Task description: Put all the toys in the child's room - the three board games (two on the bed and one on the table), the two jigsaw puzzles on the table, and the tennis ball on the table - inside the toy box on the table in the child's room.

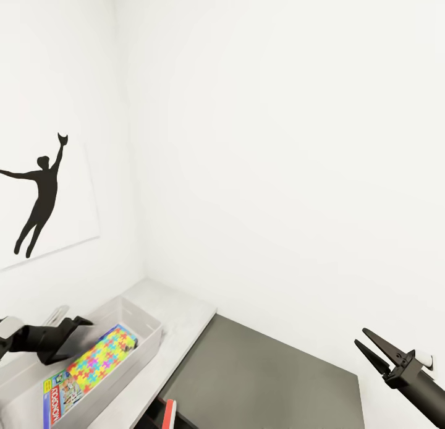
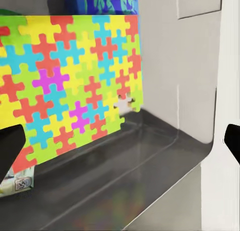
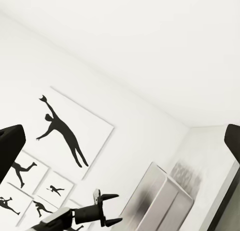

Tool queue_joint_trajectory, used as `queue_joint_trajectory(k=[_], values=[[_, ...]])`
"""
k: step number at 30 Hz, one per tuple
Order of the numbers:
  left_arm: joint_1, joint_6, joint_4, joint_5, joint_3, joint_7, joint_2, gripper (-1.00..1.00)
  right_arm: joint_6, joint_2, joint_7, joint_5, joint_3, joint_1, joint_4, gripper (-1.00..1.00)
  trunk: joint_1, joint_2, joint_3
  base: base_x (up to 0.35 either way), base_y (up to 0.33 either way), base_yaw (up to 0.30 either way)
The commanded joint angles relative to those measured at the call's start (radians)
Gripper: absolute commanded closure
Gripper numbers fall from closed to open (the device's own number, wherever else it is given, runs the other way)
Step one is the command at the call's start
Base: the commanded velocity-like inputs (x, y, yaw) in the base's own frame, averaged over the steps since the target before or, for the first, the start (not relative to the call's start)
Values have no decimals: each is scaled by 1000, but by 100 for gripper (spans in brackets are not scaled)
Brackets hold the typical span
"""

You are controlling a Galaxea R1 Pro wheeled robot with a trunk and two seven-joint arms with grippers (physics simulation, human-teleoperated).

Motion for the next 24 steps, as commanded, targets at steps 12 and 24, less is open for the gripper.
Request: queue_joint_trajectory(k=[12, 24], values=[[0, 24, -1, 4, -8, -109, 32, -100, 4, 0, 1, -2, 0, 0, 0, -100, 0, 0, 0, 0, 0, 0], [7, 16, -15, -8, -20, -381, 73, -100, 6, 0, 4, -2, -3, 0, 0, -100, 0, 0, 4, 0, 0, -19]])
